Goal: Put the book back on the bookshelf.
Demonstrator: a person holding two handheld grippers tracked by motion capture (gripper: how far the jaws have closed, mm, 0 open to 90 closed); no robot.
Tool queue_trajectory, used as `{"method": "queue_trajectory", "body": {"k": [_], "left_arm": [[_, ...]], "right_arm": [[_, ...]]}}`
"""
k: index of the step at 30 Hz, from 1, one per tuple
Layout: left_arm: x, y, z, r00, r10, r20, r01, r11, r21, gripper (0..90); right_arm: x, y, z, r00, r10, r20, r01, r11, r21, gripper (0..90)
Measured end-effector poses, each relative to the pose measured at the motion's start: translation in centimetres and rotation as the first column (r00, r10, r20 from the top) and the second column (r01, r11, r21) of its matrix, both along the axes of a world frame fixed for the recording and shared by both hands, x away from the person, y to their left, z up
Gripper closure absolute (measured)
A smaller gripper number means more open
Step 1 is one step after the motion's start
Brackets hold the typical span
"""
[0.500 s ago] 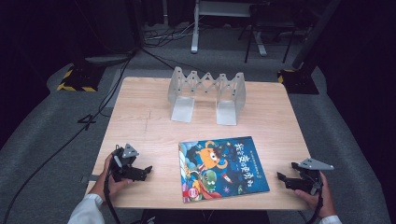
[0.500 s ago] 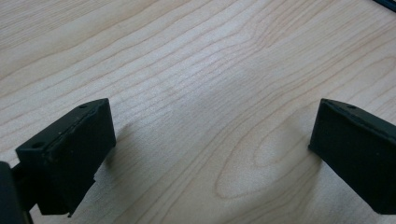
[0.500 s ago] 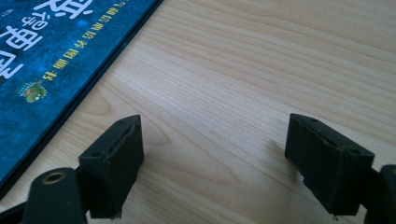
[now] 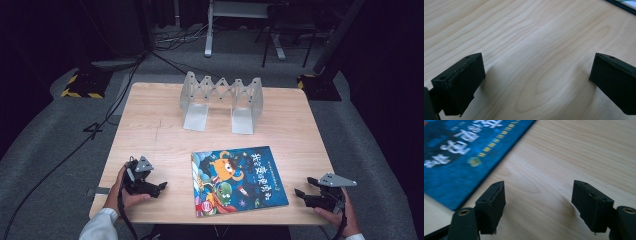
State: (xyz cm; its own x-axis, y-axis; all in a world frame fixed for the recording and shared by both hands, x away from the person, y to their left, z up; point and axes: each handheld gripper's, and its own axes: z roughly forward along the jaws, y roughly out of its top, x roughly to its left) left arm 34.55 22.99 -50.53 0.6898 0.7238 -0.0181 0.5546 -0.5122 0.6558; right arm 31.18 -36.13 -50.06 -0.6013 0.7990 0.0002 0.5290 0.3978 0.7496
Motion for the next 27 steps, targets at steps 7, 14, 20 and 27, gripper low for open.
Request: {"method": "queue_trajectory", "body": {"k": [7, 14, 20, 27], "left_arm": [[0.9, -2.7, 0.5, 0.9929, -0.118, 0.011, 0.119, 0.9927, -0.023, 18.3], [2.7, -6.2, 1.2, 0.9816, -0.187, 0.036, 0.189, 0.9804, -0.055, 16.5], [5.6, -9.2, 1.2, 0.9716, -0.236, 0.017, 0.237, 0.9679, -0.085, 16.1], [7.9, -11.4, 1.0, 0.9602, -0.279, -0.013, 0.277, 0.9577, -0.077, 15.4]], "right_arm": [[-1.6, 2.8, 0.4, 0.9837, 0.18, -0.003, -0.18, 0.9836, 0.019, 26.7], [-1.8, 4.4, 0.1, 0.9743, 0.223, -0.033, -0.223, 0.9748, 0.006, 24.4], [-1.6, 5.0, -0.1, 0.9733, 0.225, -0.043, -0.226, 0.9739, -0.018, 20.9], [-1.4, 5.6, -0.1, 0.969, 0.243, -0.045, -0.244, 0.9692, -0.031, 18.0]]}}
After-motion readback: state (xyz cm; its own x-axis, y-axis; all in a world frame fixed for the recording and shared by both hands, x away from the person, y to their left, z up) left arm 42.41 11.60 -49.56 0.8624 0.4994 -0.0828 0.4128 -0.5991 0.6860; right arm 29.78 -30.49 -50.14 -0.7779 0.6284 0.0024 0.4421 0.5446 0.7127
